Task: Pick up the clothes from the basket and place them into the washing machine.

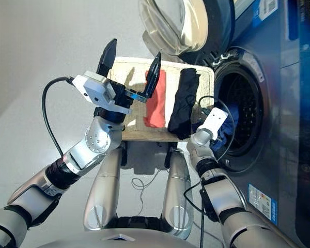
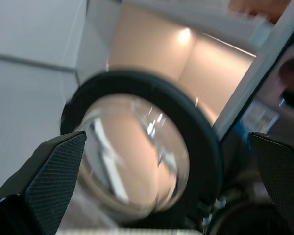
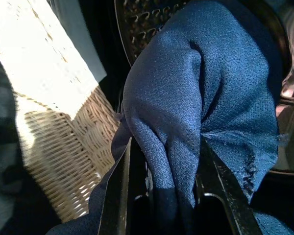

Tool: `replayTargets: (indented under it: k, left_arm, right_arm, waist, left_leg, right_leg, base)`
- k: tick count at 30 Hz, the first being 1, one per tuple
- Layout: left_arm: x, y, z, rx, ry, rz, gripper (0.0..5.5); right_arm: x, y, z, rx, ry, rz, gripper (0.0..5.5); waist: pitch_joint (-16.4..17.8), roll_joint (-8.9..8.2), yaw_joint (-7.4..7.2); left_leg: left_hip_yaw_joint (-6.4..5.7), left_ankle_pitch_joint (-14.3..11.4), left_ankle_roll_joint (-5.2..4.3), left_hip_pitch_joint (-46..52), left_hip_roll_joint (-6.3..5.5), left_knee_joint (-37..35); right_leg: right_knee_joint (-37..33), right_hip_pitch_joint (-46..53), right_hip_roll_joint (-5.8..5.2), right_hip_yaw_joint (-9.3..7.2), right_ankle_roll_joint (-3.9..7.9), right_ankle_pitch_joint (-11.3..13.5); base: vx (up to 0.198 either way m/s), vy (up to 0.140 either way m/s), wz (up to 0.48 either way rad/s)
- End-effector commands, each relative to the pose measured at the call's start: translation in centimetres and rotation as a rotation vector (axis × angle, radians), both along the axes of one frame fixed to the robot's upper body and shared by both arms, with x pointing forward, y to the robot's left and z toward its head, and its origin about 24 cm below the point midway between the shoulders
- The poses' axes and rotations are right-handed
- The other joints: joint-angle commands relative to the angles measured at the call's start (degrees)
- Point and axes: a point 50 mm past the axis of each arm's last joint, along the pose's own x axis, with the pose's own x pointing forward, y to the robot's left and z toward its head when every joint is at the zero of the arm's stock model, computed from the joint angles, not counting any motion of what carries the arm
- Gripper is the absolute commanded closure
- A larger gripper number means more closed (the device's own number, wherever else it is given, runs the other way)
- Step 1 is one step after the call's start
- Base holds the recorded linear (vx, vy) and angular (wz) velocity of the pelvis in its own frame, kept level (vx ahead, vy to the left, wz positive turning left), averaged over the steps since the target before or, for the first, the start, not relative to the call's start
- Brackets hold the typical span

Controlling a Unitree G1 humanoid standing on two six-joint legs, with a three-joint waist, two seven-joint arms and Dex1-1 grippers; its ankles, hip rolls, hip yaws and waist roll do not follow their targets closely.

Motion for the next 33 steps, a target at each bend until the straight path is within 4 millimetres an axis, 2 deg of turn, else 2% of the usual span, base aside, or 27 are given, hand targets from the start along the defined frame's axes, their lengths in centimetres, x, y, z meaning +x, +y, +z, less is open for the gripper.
replayTargets:
  k: [1,2,3,5,6,8,10,11,12,18,19,20,25,26,30,31,33]
  left_arm:
    - [-1.6,-0.1,1.9,-0.091,-0.073,-0.079,0.0]
    - [-1.6,0.0,1.7,-0.085,-0.065,-0.073,0.0]
    - [-1.5,0.4,1.2,-0.077,-0.05,-0.055,0.0]
    - [-1.4,0.6,1.0,-0.066,-0.047,-0.049,0.0]
    - [-1.3,0.9,0.6,-0.047,-0.035,-0.031,0.0]
    - [-1.3,1.1,0.6,-0.041,-0.038,-0.023,0.0]
    - [-1.4,1.6,0.0,-0.023,-0.026,-0.012,0.0]
    - [-1.4,1.6,0.0,-0.024,-0.027,-0.012,0.0]
    - [-1.5,1.9,-0.2,-0.012,-0.023,-0.002,0.0]
    - [-1.5,2.9,-0.5,0.011,-0.02,0.035,0.0]
    - [-1.5,2.9,-0.5,0.011,-0.021,0.035,0.0]
    - [-1.5,3.1,-0.6,0.021,-0.021,0.041,0.0]
    - [-1.5,3.5,-0.7,0.038,-0.021,0.049,0.0]
    - [-1.5,3.6,-0.7,0.047,-0.022,0.053,0.0]
    - [-1.5,3.6,-0.7,0.046,-0.022,0.053,0.0]
    - [-1.3,4.0,-0.6,0.037,-0.018,0.068,0.0]
    - [-1.3,4.0,-0.6,0.035,-0.014,0.062,0.0]
  right_arm:
    - [-0.2,-5.4,3.4,-0.134,-0.046,-0.175,5.5]
    - [-0.2,-6.0,3.9,-0.16,-0.042,-0.193,5.5]
    - [-0.6,-8.0,5.1,-0.223,-0.037,-0.26,5.5]
    - [-0.7,-8.6,5.8,-0.249,-0.044,-0.277,5.5]
    - [-1.0,-10.2,7.4,-0.303,-0.06,-0.318,5.5]
    - [-1.1,-10.9,8.1,-0.313,-0.077,-0.343,5.5]
    - [-1.8,-13.0,10.3,-0.363,-0.103,-0.409,5.5]
    - [-1.8,-13.0,10.3,-0.363,-0.104,-0.409,5.5]
    - [-2.1,-14.0,11.6,-0.4,-0.117,-0.434,5.5]
    - [-3.2,-16.3,15.3,-0.457,-0.183,-0.51,5.5]
    - [-3.2,-16.3,15.4,-0.457,-0.184,-0.51,5.5]
    - [-3.7,-17.2,16.3,-0.467,-0.194,-0.54,5.5]
    - [-4.9,-18.6,17.5,-0.435,-0.231,-0.606,5.5]
    - [-5.5,-19.4,17.6,-0.405,-0.233,-0.636,5.5]
    - [-5.5,-19.4,17.7,-0.405,-0.234,-0.635,5.5]
    - [-5.7,-19.9,17.4,-0.318,-0.28,-0.615,0.0]
    - [-5.5,-19.7,17.1,-0.293,-0.293,-0.578,0.0]
  waist:
    - [-0.88,3.24,0.0]
    - [-0.88,3.38,0.16]
    - [-0.88,3.69,0.37]
    - [-0.88,3.8,0.35]
    - [-0.88,4.04,0.4]
    - [-0.88,4.18,0.37]
    - [-0.88,4.38,0.42]
    - [-0.88,4.39,0.43]
    - [-0.88,4.39,0.4]
    - [-0.88,4.27,0.18]
    - [-0.88,4.26,0.18]
    - [-0.88,4.31,0.17]
    - [-0.88,4.35,0.09]
    - [-0.88,4.43,0.12]
    - [-0.88,4.46,0.12]
    - [-0.88,4.41,-0.16]
    - [-0.88,4.23,-0.14]
  left_leg:
    - [3.99,-3.76,-0.86,-0.7,0.57,4.1]
    - [3.97,-3.87,-0.83,-1.72,0.62,4.68]
    - [3.82,-4.05,-0.85,-4.12,0.81,5.99]
    - [3.82,-4.23,-0.88,-5.43,0.85,6.84]
    - [3.73,-4.34,-0.96,-7.38,1.0,7.63]
    - [3.76,-4.46,-1.0,-8.47,0.97,8.28]
    - [3.94,-4.46,-1.07,-10.86,1.08,9.1]
    - [3.95,-4.5,-1.07,-11.03,1.1,9.25]
    - [4.12,-4.49,-1.11,-12.19,1.24,9.49]
    - [4.32,-4.5,-1.18,-14.38,1.56,9.91]
    - [4.35,-4.5,-1.17,-14.42,1.57,9.93]
    - [4.36,-4.54,-1.19,-14.72,1.52,9.89]
    - [4.55,-4.62,-1.17,-15.13,1.51,9.91]
    - [4.53,-4.65,-1.17,-15.32,1.44,9.96]
    - [4.53,-4.65,-1.17,-15.36,1.45,9.99]
    - [4.73,-4.62,-1.14,-15.33,1.44,9.77]
    - [4.87,-4.51,-1.09,-15.12,1.41,9.47]
  right_leg:
    - [2.75,-3.97,1.01,3.0,-1.02,-0.06]
    - [3.29,-4.85,1.01,2.99,-1.1,-0.29]
    - [4.96,-7.42,1.02,3.07,-1.3,-0.69]
    - [5.89,-8.78,1.02,3.19,-1.34,-0.96]
    - [7.1,-11.06,1.03,3.32,-1.45,-1.26]
    - [7.92,-12.21,1.11,3.42,-1.52,-1.53]
    - [8.92,-14.77,1.22,3.57,-1.65,-1.58]
    - [9.04,-14.94,1.24,3.6,-1.65,-1.6]
    - [9.03,-16.15,1.36,3.56,-1.68,-1.44]
    - [9.04,-18.56,1.72,3.8,-1.53,-1.01]
    - [9.08,-18.63,1.73,3.84,-1.52,-1.01]
    - [9.06,-19.07,1.76,3.97,-1.49,-0.97]
    - [9.13,-19.64,1.78,4.2,-1.36,-1.0]
    - [9.19,-19.78,1.72,4.24,-1.36,-0.98]
    - [9.2,-19.82,1.73,4.23,-1.36,-0.98]
    - [8.96,-19.86,1.71,4.25,-1.29,-0.73]
    - [8.67,-19.68,1.76,4.32,-1.35,-0.65]
  base:
    - [0.0,0.0,0.0]
    - [0.0,0.0,0.0]
    - [0.0,0.0,0.0]
    - [0.0,0.0,0.0]
    - [-0.051,-0.038,0.023]
    - [0.0,0.0,0.0]
    - [0.0,0.0,0.0]
    - [0.0,0.0,0.0]
    - [0.0,0.0,0.0]
    - [0.0,0.0,0.0]
    - [0.0,0.0,0.0]
    - [0.0,0.0,0.0]
    - [0.0,0.0,0.0]
    - [0.0,0.0,0.0]
    - [0.0,0.0,0.0]
    - [0.0,0.0,0.0]
    - [0.0,0.0,0.0]
